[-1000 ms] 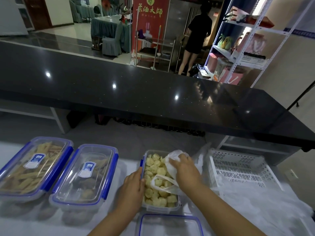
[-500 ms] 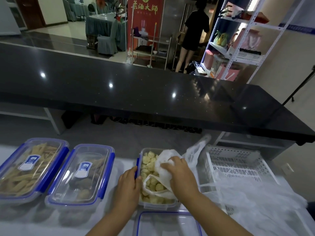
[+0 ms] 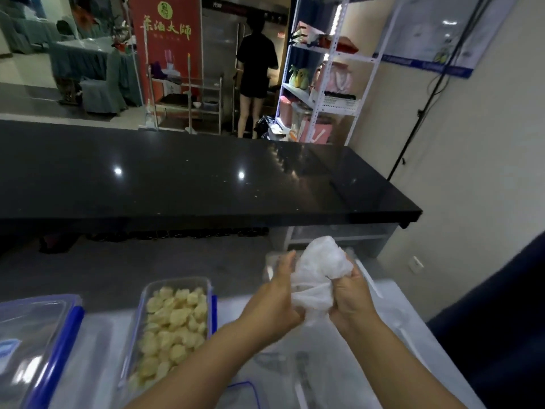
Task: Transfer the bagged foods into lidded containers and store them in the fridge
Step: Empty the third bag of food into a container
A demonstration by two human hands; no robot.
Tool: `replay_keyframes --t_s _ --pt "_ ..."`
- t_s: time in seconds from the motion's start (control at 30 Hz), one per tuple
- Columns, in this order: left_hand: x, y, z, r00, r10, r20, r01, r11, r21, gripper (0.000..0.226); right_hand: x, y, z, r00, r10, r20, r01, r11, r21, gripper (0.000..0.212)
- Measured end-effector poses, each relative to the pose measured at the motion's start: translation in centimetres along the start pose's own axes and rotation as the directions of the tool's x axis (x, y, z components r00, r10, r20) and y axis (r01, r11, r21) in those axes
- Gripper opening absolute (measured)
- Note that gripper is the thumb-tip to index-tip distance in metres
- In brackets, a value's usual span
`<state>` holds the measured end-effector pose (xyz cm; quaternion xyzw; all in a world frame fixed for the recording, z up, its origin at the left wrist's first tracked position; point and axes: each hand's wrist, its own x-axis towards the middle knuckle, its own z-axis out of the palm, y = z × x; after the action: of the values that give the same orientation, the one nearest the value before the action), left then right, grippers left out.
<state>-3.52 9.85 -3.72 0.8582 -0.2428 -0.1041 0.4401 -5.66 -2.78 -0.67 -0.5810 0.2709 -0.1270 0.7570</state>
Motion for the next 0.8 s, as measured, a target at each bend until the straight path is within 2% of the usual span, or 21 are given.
replay_keyframes --t_s 0.03,0.07,0.1,0.13,0.17,0.2,0.23,0.27,0.33,0.4,0.5,0.53,0.6,0.63,0.7,0.8 --pt "0.9 0.1 1.2 1.000 0.029 -0.003 -0.029 0.999 0.029 0.084 0.8 0.1 -1.8 1.000 -0.013 -0.028 0.010 0.997 -0.075 0.013" --pt "1.6 0.2 2.3 0.998 0.061 0.004 -0.061 0.996 0.072 0.077 1.6 0.2 -3.6 0.997 -0.064 -0.048 0.050 0.965 -0.256 0.013" --pt "2.4 0.2 3.1 0.996 0.090 0.013 -0.091 0.987 0.132 0.072 2.4 0.4 -5.5 0.986 -0.160 -0.037 0.118 0.845 -0.522 0.019" --pt "3.1 0.2 4.0 0.993 0.113 0.030 -0.117 0.973 0.201 0.066 3.0 0.6 -7.3 0.967 -0.253 0.000 0.161 0.616 -0.771 0.031" --pt "3.8 0.0 4.7 0.989 0.138 0.046 -0.146 0.952 0.268 0.061 3.0 0.8 -8.7 0.940 -0.339 0.039 0.176 0.384 -0.906 0.045" --pt "4.4 -0.1 5.4 0.986 0.153 0.064 -0.166 0.929 0.330 0.056 3.2 1.2 -9.5 0.908 -0.408 0.097 0.201 0.220 -0.955 0.060" --pt "4.8 -0.2 6.1 0.983 0.161 0.089 -0.183 0.904 0.387 0.051 2.8 1.3 -10.0 0.871 -0.461 0.170 0.241 0.099 -0.965 0.071" --pt "5.2 -0.3 6.7 0.980 0.164 0.110 -0.196 0.879 0.435 0.048 2.7 1.8 -10.4 0.838 -0.477 0.267 0.316 0.023 -0.949 0.077" --pt "5.7 -0.7 7.9 0.979 0.159 0.125 -0.201 0.851 0.485 0.043 2.5 2.8 -10.5 0.764 -0.438 0.474 0.492 -0.080 -0.867 0.072" --pt "5.9 -1.0 8.4 0.985 0.129 0.115 -0.170 0.846 0.506 0.037 2.7 4.1 -10.6 0.766 -0.307 0.566 0.552 -0.138 -0.822 0.056" --pt "5.6 -2.0 8.3 0.986 0.132 0.106 -0.169 0.757 0.631 0.038 4.0 5.8 -10.7 0.852 -0.115 0.511 0.474 -0.245 -0.846 0.054" --pt "5.2 -2.3 8.0 0.985 0.144 0.090 -0.167 0.728 0.665 0.040 4.5 6.5 -10.8 0.857 -0.086 0.507 0.467 -0.285 -0.837 0.051" --pt "4.2 -3.1 7.4 0.985 0.170 0.036 -0.146 0.694 0.705 0.041 5.6 7.7 -10.9 0.842 -0.048 0.537 0.487 -0.360 -0.796 0.043" --pt "3.5 -3.1 7.1 0.985 0.169 0.014 -0.130 0.697 0.706 0.040 6.0 8.3 -10.8 0.825 -0.043 0.564 0.506 -0.390 -0.769 0.047" --pt "2.1 -3.5 6.5 0.983 0.182 0.011 -0.135 0.686 0.715 0.041 6.7 9.0 -10.6 0.820 -0.003 0.573 0.523 -0.404 -0.750 0.057" --pt "-0.5 -3.8 5.4 0.972 0.234 -0.036 -0.154 0.742 0.653 0.044 6.2 8.6 -10.1 0.810 -0.014 0.586 0.533 -0.398 -0.747 0.043"
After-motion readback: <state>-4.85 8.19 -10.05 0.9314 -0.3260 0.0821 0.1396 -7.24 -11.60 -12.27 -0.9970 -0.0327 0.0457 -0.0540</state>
